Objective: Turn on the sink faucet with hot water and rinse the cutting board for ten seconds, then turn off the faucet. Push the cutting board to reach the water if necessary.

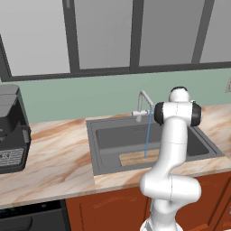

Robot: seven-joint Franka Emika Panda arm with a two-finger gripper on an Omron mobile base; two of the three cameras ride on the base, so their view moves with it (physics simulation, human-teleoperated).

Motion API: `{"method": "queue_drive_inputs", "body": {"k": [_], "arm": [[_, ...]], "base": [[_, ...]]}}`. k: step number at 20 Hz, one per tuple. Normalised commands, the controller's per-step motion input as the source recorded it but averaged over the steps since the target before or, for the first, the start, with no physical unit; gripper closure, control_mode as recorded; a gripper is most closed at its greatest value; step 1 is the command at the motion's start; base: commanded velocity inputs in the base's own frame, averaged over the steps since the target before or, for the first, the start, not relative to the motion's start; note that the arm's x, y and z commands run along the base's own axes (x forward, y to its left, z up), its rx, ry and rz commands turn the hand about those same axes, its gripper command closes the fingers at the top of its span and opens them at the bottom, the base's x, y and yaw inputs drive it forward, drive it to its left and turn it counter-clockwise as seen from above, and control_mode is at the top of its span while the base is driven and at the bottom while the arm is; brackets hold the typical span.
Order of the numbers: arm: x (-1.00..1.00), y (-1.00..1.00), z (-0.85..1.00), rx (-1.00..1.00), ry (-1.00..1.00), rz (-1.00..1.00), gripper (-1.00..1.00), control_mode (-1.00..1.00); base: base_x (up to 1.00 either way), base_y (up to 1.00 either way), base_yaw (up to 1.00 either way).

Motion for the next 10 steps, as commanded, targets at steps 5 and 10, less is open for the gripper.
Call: {"method": "queue_drive_inputs", "body": {"k": [5, 10], "arm": [[0.00, 0.00, 0.00, 0.00, 0.00, 0.00, 1.00, -1.00], [0.00, 0.00, 0.00, 0.00, 0.00, 0.00, 1.00, -1.00]], "base": [[0.00, 0.00, 0.00], [0.00, 0.00, 0.00]]}}
